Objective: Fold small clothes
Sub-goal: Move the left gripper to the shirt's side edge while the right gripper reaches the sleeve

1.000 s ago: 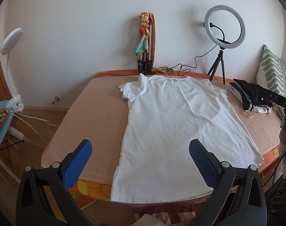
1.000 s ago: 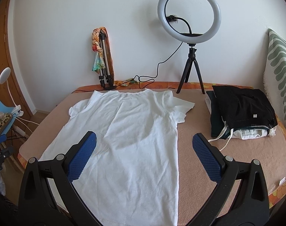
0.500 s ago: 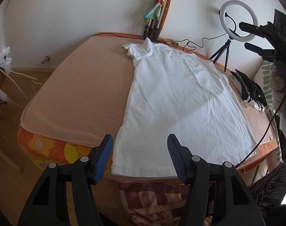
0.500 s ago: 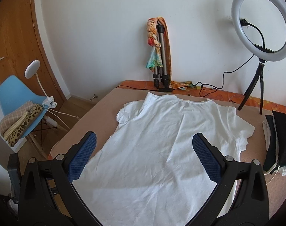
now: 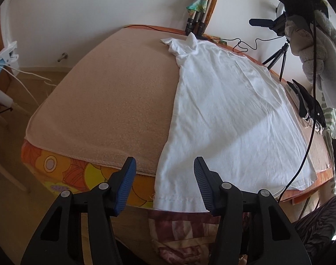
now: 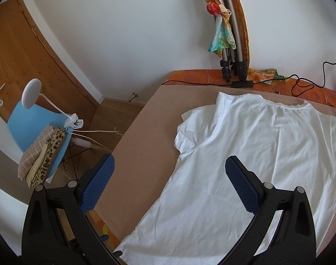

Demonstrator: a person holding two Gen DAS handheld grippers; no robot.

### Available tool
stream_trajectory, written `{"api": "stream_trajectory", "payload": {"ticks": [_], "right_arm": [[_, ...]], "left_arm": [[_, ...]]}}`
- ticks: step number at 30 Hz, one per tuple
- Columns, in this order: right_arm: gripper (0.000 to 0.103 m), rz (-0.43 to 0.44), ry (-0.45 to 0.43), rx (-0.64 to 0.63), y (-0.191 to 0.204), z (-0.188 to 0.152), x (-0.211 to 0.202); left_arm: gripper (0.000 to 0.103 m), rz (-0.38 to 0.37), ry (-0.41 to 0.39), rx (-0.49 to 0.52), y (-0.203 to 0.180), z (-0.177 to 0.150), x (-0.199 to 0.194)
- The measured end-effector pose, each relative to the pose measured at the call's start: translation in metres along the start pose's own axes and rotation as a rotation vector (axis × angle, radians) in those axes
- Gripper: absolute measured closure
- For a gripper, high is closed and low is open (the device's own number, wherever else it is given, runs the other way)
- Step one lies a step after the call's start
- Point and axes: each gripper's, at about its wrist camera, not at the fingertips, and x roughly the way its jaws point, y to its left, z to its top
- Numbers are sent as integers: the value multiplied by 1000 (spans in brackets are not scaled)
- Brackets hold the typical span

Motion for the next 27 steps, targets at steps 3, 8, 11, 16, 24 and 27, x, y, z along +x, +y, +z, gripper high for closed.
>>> {"api": "stream_trajectory", "payload": {"ticks": [3, 8, 11, 16, 24, 27], "right_arm": [[4, 2, 46, -1, 6, 18, 31], [10, 10, 146, 36, 12, 32, 93], [14, 4, 232, 88, 12, 29, 121], [15, -24, 346, 62, 35, 29, 100], [15, -168, 193, -141, 85, 89, -2], [15, -187, 171, -129, 75, 101, 5]], "left_arm": [[50, -11, 18, -13, 0, 2, 6], [51, -26, 29, 5, -2, 3, 9], [51, -49, 55, -9, 3, 0, 12], [54, -35, 72, 29, 3, -9, 16], [57, -46, 80, 54, -7, -9, 19], [72, -38, 74, 77, -12, -8, 20]]}}
